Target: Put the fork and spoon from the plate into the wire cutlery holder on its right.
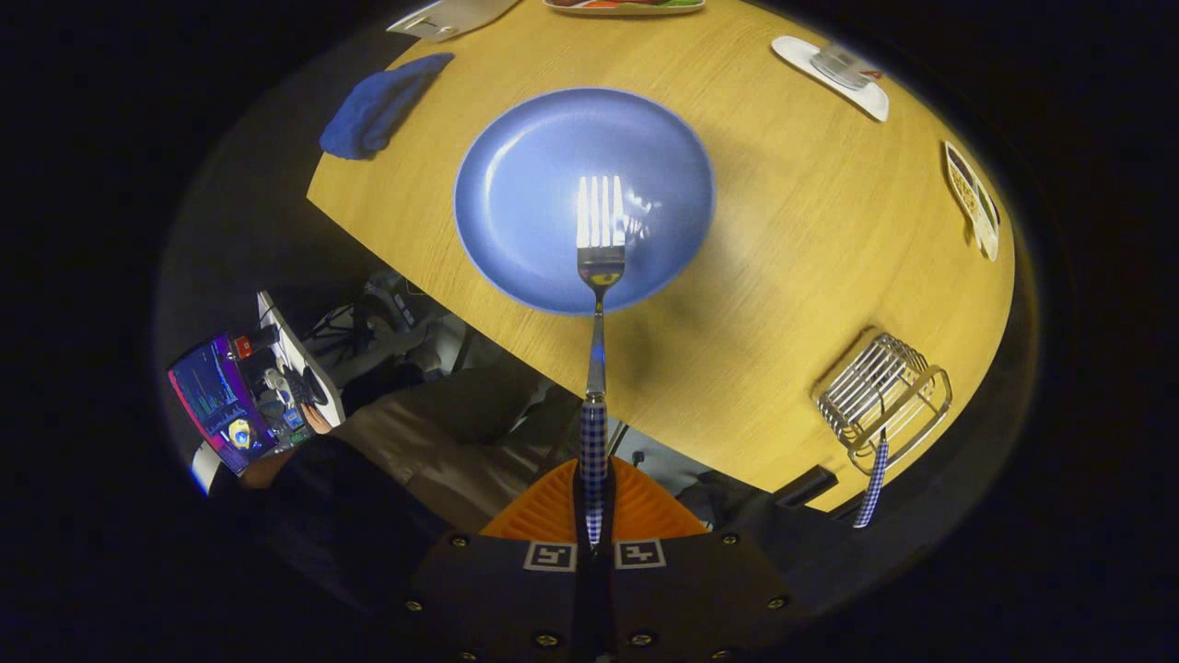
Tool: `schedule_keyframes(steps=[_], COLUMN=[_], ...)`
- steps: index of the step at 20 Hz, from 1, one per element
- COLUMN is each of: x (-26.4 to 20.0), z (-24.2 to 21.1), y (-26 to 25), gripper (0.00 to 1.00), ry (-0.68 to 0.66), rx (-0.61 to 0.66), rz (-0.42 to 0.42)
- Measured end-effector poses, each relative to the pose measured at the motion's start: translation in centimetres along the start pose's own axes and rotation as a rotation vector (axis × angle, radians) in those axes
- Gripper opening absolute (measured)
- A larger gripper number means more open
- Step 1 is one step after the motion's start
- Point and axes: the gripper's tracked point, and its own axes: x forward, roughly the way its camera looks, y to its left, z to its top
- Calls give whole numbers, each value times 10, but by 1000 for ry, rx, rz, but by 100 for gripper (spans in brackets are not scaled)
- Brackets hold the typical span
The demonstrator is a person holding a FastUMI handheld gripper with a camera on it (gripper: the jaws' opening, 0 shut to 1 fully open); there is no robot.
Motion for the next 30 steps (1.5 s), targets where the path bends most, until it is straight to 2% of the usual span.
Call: schedule_keyframes(steps=[6, 16, 18, 24, 30], x=[-11, -32, -38, -59, -54], z=[-43, -99, -104, -113, -106], y=[-35, -90, -96, -125, -159], gripper=[1, 1, 1, 1, 1], ry=[0, 64, 85, 148, 246], rx=[103, 220, 249, 303, 349], rz=[31, 20, 39, 24, -13])
